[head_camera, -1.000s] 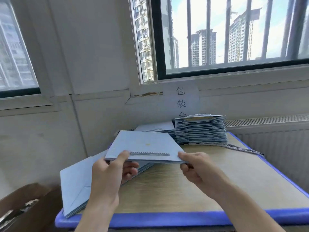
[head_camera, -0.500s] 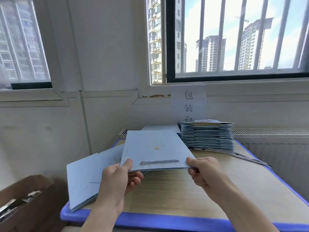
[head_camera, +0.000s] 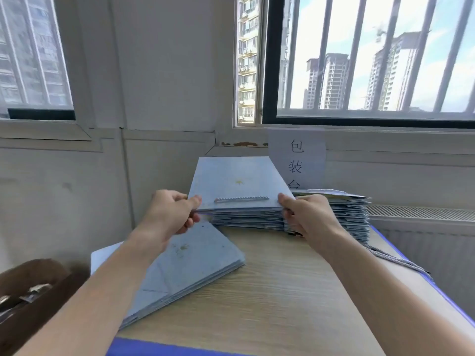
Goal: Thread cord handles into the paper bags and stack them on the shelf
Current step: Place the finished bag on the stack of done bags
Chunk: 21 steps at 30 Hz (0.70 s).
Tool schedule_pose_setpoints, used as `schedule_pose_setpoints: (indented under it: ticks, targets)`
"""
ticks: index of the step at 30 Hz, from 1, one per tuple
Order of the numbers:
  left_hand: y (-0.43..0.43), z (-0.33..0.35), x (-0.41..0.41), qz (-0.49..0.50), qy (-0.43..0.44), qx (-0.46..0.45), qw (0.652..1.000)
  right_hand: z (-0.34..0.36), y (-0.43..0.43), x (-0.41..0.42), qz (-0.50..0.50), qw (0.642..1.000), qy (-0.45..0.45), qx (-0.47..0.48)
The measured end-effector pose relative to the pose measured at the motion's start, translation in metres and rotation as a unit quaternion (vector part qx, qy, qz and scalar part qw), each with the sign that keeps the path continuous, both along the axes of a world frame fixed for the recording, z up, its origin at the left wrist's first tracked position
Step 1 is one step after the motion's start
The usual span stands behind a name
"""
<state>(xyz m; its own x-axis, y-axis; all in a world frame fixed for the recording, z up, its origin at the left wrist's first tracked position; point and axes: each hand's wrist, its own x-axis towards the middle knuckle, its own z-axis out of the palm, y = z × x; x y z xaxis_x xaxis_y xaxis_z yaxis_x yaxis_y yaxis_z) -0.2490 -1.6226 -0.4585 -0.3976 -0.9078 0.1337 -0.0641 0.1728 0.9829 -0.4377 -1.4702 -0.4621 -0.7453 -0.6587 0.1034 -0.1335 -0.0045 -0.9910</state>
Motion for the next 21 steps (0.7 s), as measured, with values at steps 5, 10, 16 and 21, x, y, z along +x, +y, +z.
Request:
schedule_pose_setpoints:
  ticks: [5,10,16,21]
  targets:
    - [-0.074,0.009,-0.045,-0.006,-0.057,0.009,0.998,0.015,-0.062,-0.029,-0.043,0.998,0.050,0.025]
    - [-0.123,-0.019,-0.078,0.012,-0.117,0.025,0.993,-0.001,-0.095,-0.056,-0.067,0.981,0.105,0.148]
    - [-0.149,-0.041,-0.105,-0.013,-0.253,-0.037,0.967,-0.031,-0.106,-0.064,-0.095,0.940,0.291,0.148]
    - [-0.160,-0.049,-0.113,-0.049,-0.352,-0.139,0.924,-0.041,-0.118,-0.056,-0.094,0.888,0.424,0.150]
